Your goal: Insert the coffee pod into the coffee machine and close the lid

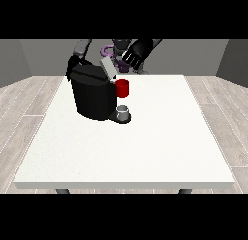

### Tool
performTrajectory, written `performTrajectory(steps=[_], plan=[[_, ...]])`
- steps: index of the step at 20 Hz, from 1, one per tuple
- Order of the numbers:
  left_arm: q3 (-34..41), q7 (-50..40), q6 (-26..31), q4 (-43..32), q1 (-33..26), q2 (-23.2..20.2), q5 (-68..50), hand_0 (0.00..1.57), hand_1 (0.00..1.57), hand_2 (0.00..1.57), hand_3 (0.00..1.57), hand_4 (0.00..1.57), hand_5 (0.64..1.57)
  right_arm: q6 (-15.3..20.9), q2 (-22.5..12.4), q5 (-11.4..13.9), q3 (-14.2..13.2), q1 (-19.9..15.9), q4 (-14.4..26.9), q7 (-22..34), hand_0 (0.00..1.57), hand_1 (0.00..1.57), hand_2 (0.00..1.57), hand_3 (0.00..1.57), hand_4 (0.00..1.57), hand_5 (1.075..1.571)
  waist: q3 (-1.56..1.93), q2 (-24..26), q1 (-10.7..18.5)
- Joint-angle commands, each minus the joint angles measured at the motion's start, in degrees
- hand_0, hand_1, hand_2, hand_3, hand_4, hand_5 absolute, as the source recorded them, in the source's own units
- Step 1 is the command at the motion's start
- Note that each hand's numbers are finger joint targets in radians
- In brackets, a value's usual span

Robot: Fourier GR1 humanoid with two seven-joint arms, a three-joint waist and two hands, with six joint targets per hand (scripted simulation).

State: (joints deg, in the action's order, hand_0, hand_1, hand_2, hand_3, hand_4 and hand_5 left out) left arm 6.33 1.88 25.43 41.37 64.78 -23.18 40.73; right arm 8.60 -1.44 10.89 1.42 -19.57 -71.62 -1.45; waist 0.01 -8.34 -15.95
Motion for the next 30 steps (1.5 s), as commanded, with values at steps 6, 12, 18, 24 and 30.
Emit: performTrajectory(steps=[6, 12, 18, 24, 30], plan=[[0.70, 0.64, -0.44, -1.54, 4.41, -1.35, 0.59, 1.26, 1.26, 1.30, 1.24, 0.49, 1.571, 1.86, -1.49, 0.73, -2.08, -4.28, -2.08, 1.28, 0.00, 0.00, 0.00, 0.00, 0.26, 1.571, 0.00, -5.18, -0.99], [0.30, 2.74, -0.40, -2.18, 4.86, -1.49, 0.97, 1.17, 1.17, 1.24, 1.22, 0.46, 1.571, 0.97, -2.82, -1.21, -4.51, -6.14, -1.89, 2.07, 0.00, 0.00, 0.00, 0.00, 0.00, 1.571, 0.01, -7.23, -0.65], [0.64, 1.55, 0.60, -3.31, 6.85, -1.47, 1.02, 1.25, 1.25, 1.29, 1.22, 0.43, 1.571, -0.18, -4.27, -1.95, -5.61, -7.69, -0.96, 2.58, 0.00, 0.00, 0.00, 0.00, 0.00, 1.571, 0.01, -8.02, -0.51], [0.20, 2.09, -0.47, -4.22, 6.04, 0.32, 1.41, 1.19, 1.19, 1.25, 1.20, 0.42, 1.571, 2.91, -1.61, -0.19, -4.02, -6.62, -1.44, 3.54, 0.00, 0.00, 0.00, 0.00, 0.15, 1.571, -0.01, -7.14, -0.38], [1.37, 1.41, 0.52, -4.52, 9.95, -1.92, 1.30, 1.22, 1.22, 1.26, 1.20, 0.42, 1.571, 3.55, -1.14, 0.03, -4.17, -6.16, 0.39, -0.96, 0.00, 0.00, 0.00, 0.00, 0.17, 1.571, 0.01, -9.87, -0.87]])
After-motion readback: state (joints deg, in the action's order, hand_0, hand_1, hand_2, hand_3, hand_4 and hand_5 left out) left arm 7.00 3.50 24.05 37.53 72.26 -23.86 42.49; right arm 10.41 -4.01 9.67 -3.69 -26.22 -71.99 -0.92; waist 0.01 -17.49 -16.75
